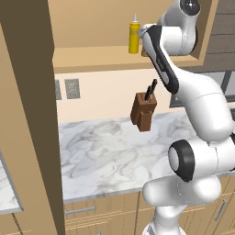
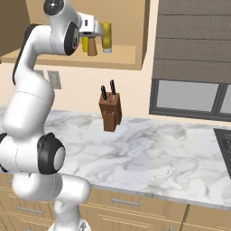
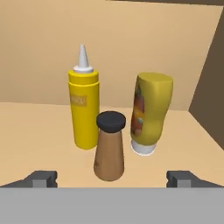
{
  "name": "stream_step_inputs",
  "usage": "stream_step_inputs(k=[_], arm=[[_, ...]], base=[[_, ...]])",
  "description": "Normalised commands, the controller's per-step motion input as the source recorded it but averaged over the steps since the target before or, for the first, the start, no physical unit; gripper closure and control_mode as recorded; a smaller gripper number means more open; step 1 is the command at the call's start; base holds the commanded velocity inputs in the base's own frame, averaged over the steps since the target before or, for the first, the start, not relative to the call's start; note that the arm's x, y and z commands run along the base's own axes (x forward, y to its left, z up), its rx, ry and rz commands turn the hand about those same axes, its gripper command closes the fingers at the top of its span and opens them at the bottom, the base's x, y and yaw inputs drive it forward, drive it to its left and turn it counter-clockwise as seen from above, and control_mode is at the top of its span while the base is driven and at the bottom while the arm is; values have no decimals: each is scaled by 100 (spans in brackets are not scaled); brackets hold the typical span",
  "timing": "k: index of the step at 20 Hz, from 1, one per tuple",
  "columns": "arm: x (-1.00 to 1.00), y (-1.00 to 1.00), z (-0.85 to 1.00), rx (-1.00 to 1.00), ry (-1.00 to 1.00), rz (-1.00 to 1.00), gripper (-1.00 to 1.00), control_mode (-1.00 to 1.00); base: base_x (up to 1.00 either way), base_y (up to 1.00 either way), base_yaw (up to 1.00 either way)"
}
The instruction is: There are various items on the counter. Only move the condiments/shakers into the cabinet.
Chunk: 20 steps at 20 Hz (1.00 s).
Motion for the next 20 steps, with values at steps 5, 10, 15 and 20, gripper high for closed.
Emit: stream_step_inputs(k=[5,10,15,20], arm=[[-100,0,16,0,-9,0,-100,-100],[-100,0,-9,0,6,0,-100,-100],[-100,0,-28,0,17,0,-100,-100],[-86,0,-49,0,29,0,-100,-100]], base=[[0,0,0],[0,0,0],[0,0,0],[0,0,0]])
